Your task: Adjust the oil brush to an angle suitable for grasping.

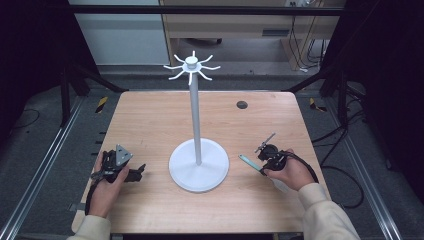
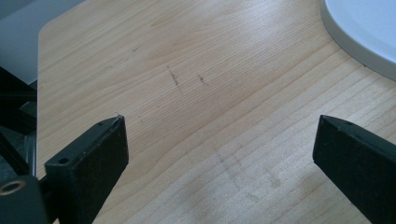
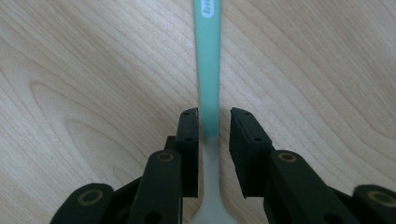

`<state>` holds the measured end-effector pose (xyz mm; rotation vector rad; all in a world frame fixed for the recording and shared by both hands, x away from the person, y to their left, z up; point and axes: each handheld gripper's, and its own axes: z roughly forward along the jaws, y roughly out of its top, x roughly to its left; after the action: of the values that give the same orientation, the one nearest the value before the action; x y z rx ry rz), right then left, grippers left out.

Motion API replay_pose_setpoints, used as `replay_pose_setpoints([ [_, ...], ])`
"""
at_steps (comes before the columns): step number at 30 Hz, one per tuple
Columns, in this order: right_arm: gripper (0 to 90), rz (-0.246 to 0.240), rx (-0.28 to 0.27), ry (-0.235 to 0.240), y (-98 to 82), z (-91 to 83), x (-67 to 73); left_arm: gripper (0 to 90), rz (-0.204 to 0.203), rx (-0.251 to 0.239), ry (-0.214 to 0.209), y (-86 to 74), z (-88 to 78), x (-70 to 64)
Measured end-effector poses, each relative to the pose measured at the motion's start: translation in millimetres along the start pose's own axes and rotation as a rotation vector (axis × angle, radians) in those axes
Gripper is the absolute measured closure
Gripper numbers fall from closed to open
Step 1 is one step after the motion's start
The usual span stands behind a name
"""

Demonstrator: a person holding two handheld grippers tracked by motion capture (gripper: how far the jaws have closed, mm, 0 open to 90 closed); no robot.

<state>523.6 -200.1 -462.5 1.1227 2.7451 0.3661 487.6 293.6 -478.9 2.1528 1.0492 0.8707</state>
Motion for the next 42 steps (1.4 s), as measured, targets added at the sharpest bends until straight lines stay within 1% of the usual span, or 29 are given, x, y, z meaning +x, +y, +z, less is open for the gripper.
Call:
replay_pose_setpoints([
  [2,75.4,-0.022,0.001,-0.008,-0.2,1.7,-0.6,3.0,0.0,0.001,0.0,0.0,0.2,-0.1],
  [4,76.5,-0.004,0.012,-0.001,0.1,2.0,0.5,3.0,0.004,0.002,-0.001,0.1,-0.2,0.0],
  [5,76.9,-0.009,0.012,-0.002,0.3,2.5,0.0,2.9,0.004,0.003,-0.001,0.2,-0.3,0.0],
  [8,77.4,0.002,0.018,-0.001,0.7,3.0,0.5,3.0,0.003,0.001,0.0,0.1,-0.2,0.0],
  [12,78.2,-0.003,0.022,0.005,0.6,3.2,-0.4,3.0,0.005,0.004,-0.001,0.1,0.0,0.0],
  [14,78.6,0.004,0.025,0.005,0.5,3.2,-0.8,3.0,0.004,0.003,-0.001,0.2,0.0,0.0],
  [16,78.8,-0.007,0.025,0.008,0.8,3.9,-1.5,3.0,0.004,0.003,-0.001,0.2,-0.1,0.0],
  [19,79.7,-0.002,0.03,0.012,1.2,4.4,-1.1,3.0,0.002,0.0,-0.001,0.1,-0.2,0.0],
  [21,80.7,-0.014,0.029,0.014,1.0,5.8,-1.5,3.0,0.001,0.0,-0.001,0.1,-0.1,0.0],
  [22,80.8,0.002,0.035,0.017,1.7,5.4,-0.3,3.0,0.001,0.0,-0.001,0.1,-0.1,0.0],
  [27,82.0,-0.006,0.035,0.018,1.8,5.3,-0.5,3.0,-0.002,-0.001,0.0,0.0,-0.1,0.0],
  [28,82.1,0.005,0.033,0.021,1.6,3.9,0.5,3.0,-0.002,0.0,-0.001,0.0,-0.2,0.2],
  [29,82.2,-0.013,0.023,0.02,1.2,2.9,-0.9,3.0,-0.004,-0.002,0.001,-0.1,-0.1,0.2],
  [30,82.2,-0.013,0.023,0.02,1.2,2.9,-0.9,3.0,-0.004,-0.002,0.001,-0.1,0.0,0.2],
  [31,82.2,-0.001,0.011,0.018,0.8,-0.1,-1.1,3.0,-0.004,0.0,-0.001,-0.1,0.0,0.3],
  [33,82.3,0.0,0.002,0.016,1.0,-2.2,-1.3,3.0,-0.003,-0.001,0.001,-0.1,0.1,0.1],
  [34,82.3,0.01,-0.011,0.017,0.9,-5.3,-1.2,3.0,-0.003,-0.001,0.001,0.0,0.0,0.2],
  [35,82.3,-0.004,-0.027,0.018,1.0,-7.5,-2.5,3.0,-0.003,-0.001,0.001,0.0,0.0,0.2],
  [36,82.3,0.013,-0.031,0.014,1.3,-10.4,-1.7,3.0,-0.003,-0.002,0.001,0.0,0.0,0.2],
  [39,82.3,0.009,-0.062,0.011,2.3,-17.7,-3.6,2.9,-0.004,0.0,0.001,-0.2,0.2,0.3],
  [40,82.4,0.019,-0.072,0.013,2.7,-20.4,-3.6,3.0,-0.003,0.0,0.0,-0.2,0.1,0.4],
  [42,82.4,0.022,-0.103,0.005,4.4,-27.0,-4.7,3.0,-0.004,0.001,-0.001,-0.1,0.0,0.5],
])
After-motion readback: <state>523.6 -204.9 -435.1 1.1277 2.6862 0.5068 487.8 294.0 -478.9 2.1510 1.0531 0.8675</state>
